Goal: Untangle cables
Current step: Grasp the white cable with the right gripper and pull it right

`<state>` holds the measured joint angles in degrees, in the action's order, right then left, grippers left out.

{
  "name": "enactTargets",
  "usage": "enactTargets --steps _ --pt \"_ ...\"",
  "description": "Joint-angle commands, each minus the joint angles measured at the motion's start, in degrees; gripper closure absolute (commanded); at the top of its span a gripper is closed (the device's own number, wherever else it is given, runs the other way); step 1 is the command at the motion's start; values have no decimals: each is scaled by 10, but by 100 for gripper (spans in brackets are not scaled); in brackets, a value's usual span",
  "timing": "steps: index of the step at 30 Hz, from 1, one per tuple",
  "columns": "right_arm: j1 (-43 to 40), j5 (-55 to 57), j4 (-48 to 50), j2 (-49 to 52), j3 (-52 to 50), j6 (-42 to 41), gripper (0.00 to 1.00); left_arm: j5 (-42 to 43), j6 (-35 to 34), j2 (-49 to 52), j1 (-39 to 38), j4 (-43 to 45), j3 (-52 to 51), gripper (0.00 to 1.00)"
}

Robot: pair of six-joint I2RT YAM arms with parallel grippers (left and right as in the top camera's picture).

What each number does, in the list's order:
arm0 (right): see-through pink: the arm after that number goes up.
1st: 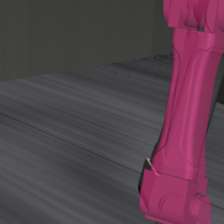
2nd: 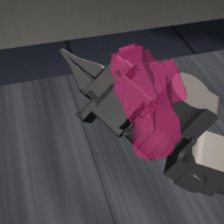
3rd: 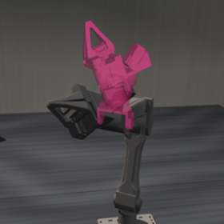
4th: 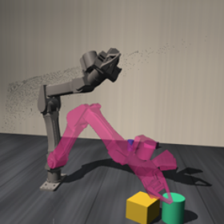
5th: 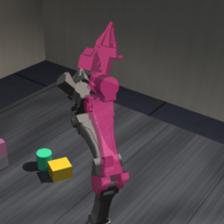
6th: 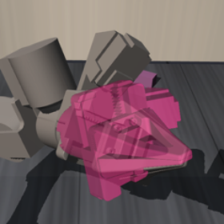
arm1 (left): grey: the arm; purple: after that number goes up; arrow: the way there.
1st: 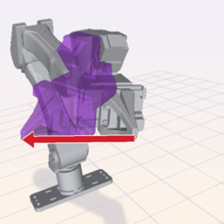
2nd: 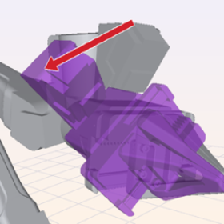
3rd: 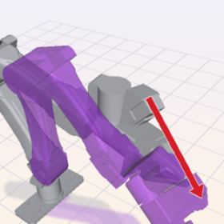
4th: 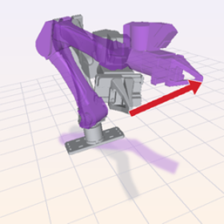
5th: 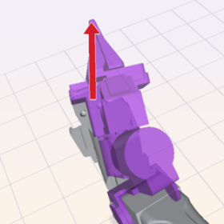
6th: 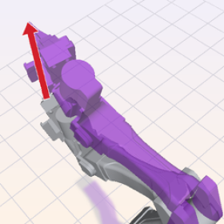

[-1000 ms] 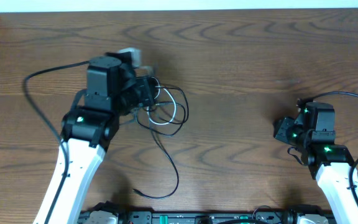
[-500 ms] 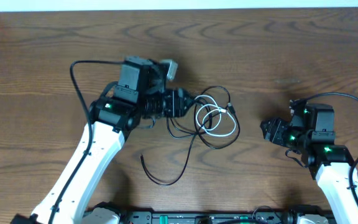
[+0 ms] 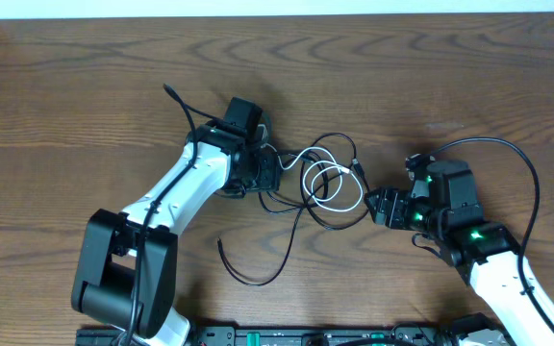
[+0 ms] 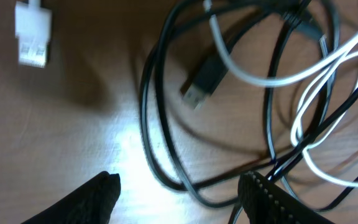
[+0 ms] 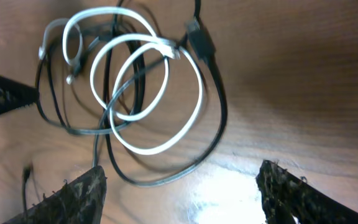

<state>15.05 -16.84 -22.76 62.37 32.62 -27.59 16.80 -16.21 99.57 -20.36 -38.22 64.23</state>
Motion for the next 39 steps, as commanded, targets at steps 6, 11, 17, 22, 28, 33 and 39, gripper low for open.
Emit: enactTargets --steps 6,11,17,22,28,33,39 --pt "58 30 52 88 4 -167 34 9 9 29 -7 27 -3 35" --pt "91 32 102 161 4 -234 46 9 9 45 -21 28 -3 51" --pt "103 19 197 259 4 -292 53 9 9 45 -22 23 -3 61" --pt "104 19 253 287 4 -296 63 9 9 45 -22 23 -4 61" --pt "104 45 264 288 4 -269 99 9 9 45 -22 22 -4 66" --pt "104 7 258 286 4 -117 99 9 9 45 -22 21 -5 76" --pt "102 154 -45 238 136 71 99 3 10 45 -22 21 -11 92"
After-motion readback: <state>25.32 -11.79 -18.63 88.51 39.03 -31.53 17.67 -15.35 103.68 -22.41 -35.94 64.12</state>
